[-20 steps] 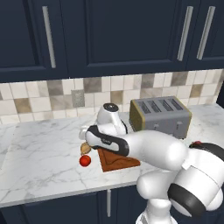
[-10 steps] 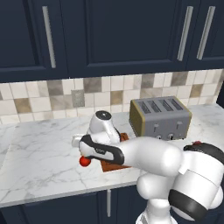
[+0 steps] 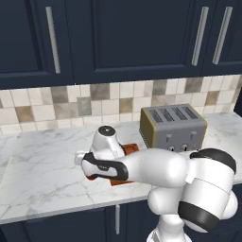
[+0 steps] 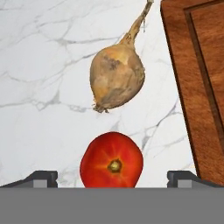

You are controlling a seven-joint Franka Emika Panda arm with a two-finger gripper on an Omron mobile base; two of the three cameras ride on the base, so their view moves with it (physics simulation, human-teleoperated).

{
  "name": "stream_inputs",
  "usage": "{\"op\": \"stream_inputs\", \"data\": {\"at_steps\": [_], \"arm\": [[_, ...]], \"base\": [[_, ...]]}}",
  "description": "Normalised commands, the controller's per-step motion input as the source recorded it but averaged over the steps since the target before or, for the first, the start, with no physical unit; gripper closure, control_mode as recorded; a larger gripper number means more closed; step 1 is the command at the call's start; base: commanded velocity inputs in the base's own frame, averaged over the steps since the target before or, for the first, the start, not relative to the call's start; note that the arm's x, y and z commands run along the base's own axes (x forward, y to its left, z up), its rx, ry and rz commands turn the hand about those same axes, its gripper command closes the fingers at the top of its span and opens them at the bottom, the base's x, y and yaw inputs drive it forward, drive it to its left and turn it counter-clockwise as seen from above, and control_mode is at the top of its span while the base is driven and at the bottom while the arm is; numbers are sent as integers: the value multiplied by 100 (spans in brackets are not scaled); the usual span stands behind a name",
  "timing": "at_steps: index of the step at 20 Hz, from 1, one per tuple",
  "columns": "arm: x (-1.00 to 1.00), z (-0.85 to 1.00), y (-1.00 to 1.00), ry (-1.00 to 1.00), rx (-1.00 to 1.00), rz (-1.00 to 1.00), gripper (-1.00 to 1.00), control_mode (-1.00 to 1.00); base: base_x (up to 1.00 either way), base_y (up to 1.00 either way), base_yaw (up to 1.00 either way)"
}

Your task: Place the avocado, onion, tomato, and bell pepper on the cutting board.

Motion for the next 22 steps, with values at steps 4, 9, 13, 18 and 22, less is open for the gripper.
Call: {"op": "stream_inputs", "data": {"at_steps": [4,9,13,18,22], "arm": [[0,-24,2,0,-1,0,-100,-100],[0,-15,2,0,0,0,-100,-100],[0,-14,6,0,0,0,-100,-100],[1,-15,9,0,0,0,-100,-100],[1,-7,3,-1,0,0,100,-100]], "base": [[0,0,0],[0,0,0],[0,0,0],[0,0,0],[0,0,0]]}}
